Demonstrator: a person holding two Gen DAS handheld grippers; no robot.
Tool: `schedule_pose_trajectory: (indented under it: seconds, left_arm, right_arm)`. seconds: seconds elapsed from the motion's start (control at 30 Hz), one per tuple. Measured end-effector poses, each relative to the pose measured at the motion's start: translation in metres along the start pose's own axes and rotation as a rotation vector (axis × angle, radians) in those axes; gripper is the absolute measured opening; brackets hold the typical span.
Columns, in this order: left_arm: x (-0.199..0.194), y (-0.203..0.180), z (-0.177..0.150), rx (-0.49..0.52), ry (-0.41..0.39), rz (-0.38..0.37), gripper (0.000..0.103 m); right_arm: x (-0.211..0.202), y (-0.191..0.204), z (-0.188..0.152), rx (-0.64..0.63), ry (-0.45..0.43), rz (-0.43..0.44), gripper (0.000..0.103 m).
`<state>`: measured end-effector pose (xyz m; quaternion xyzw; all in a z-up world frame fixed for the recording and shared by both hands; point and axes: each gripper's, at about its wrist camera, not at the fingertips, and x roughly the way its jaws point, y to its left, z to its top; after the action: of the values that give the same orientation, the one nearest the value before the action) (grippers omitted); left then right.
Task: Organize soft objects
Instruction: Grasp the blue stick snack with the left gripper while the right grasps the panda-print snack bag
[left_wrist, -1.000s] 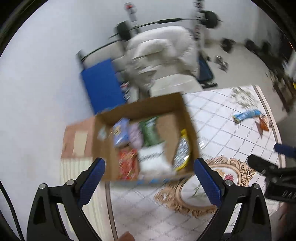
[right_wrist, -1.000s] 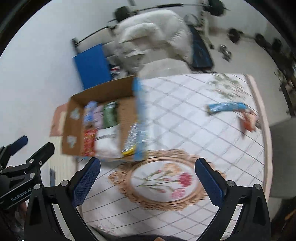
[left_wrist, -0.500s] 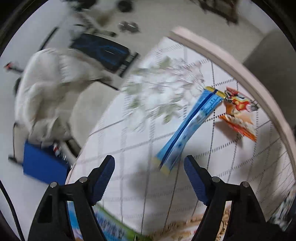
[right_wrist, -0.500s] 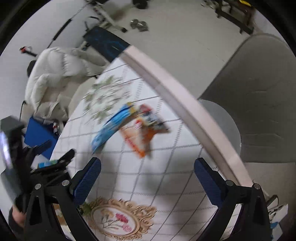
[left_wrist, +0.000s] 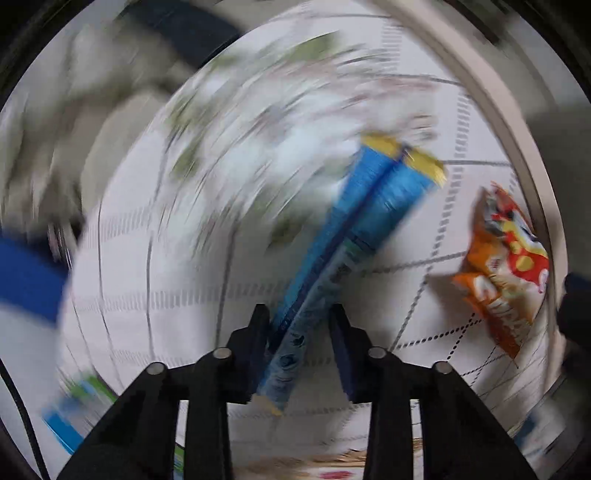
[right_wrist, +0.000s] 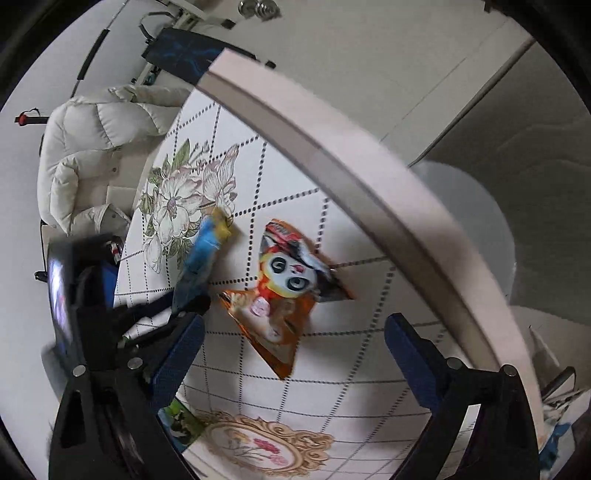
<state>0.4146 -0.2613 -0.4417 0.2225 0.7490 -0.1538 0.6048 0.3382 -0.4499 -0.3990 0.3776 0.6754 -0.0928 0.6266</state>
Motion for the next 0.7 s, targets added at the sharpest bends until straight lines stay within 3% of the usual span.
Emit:
schedule_pose_trajectory:
  seconds: [0.1, 0.2, 0.27, 0.3, 0.33, 0.43, 0.7]
  left_arm:
    - [0.014, 0.027, -0.03, -0.196, 0.065, -0.134, 0.024]
    - [0.018, 0.039, -0.054, -0.286, 0.038, -0.175, 0.023]
    - [0.02, 0.043, -0.065, -0.32, 0.026, -0.194, 0.021]
    - [0.02, 0.045, -0.069, -0.328, 0.019, -0.198, 0.02]
    - [0.019, 0.047, -0.074, -0.338, 0.006, -0.195, 0.018]
    - [0.013, 0.054, -0.086, -0.36, -0.032, -0.177, 0.016]
    - [-0.031, 0.08, -0.137, -0.407, -0.161, -0.202, 0.014]
  right_arm:
    - [0.019, 0.01, 0.007, 0.01, 0.036, -0.026, 0.097]
    - [0.039, 0.019, 0.013, -0.003, 0.063, -0.106, 0.092]
    - [0.052, 0.025, 0.014, -0.029, 0.083, -0.16, 0.08]
    - [0.058, 0.027, 0.012, -0.037, 0.099, -0.188, 0.06]
    - [0.058, 0.03, 0.009, -0.052, 0.086, -0.214, 0.048]
    - [0.058, 0.041, -0.001, -0.104, 0.065, -0.262, 0.038]
    - [0.036, 0.082, -0.052, -0.242, 0.012, -0.221, 0.036]
